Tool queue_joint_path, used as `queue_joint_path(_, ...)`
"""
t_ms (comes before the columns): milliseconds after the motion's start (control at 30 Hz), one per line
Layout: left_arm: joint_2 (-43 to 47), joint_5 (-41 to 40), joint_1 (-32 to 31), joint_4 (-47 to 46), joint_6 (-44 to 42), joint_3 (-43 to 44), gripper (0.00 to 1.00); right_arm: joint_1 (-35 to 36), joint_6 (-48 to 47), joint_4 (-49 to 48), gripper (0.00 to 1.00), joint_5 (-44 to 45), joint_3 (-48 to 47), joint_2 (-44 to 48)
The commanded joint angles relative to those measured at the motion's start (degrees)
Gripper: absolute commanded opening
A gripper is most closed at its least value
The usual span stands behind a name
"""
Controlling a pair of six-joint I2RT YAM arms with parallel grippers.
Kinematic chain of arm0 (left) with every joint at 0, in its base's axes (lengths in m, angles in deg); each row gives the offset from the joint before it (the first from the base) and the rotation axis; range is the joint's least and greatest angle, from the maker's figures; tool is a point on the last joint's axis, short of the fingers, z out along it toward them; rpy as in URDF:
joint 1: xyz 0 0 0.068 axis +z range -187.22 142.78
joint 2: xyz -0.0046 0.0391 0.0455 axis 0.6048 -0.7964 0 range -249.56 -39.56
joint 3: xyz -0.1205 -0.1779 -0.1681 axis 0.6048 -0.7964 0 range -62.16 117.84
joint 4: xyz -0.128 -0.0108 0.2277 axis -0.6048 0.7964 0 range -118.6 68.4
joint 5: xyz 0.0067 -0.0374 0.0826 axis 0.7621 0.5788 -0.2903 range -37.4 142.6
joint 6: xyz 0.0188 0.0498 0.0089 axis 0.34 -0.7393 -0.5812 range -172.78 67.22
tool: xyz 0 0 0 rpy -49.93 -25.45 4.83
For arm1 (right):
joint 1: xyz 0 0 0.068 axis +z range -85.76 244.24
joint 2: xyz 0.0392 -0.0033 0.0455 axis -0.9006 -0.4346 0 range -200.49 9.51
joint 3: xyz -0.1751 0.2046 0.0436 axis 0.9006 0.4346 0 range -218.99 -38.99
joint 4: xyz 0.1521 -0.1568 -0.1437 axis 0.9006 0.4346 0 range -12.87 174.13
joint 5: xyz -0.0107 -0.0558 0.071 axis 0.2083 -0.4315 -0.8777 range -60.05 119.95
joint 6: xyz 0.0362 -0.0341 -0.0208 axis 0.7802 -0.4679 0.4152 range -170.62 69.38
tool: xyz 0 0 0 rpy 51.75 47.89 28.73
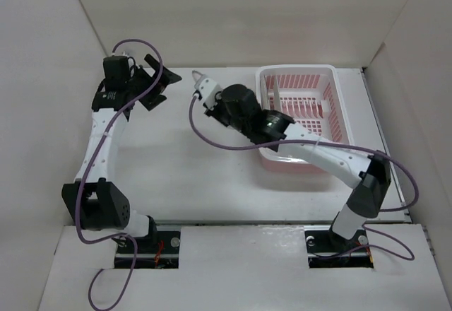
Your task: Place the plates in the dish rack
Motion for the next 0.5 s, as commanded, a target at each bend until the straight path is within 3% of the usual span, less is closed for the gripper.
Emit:
queue_joint_path(0,-4.26,-19.31,-0.98,14.33,-10.62,5.04,1.00,-7.43,9.23,-3.36,0.00,4.97,-2.11,8.60)
queue_joint_path(67,-6.30,-26.51,-0.99,18.22,-12.05,6.99,1.00,-12.17,14.94,-0.46,0.00,2.25,-1.50,12.65)
queue_joint_path(133,-5.70,-28.48,-0.99,18.23,-12.67,3.85,1.00,-19.99,19.24,0.17,0.00,-3.90,0.51,15.37)
queue_joint_path(333,-4.10,-23.66,-0.99,12.70,-13.20,-2.24,1.00,-37.03,24.00,2.10,0.00,-16.79,3.07,20.31)
queue_joint_path(467,-4.91,-19.97,-0.99,10.95,-13.20,-2.86,1.00,-42.51,27.43,1.05,0.00,-23.95,7.19,19.51)
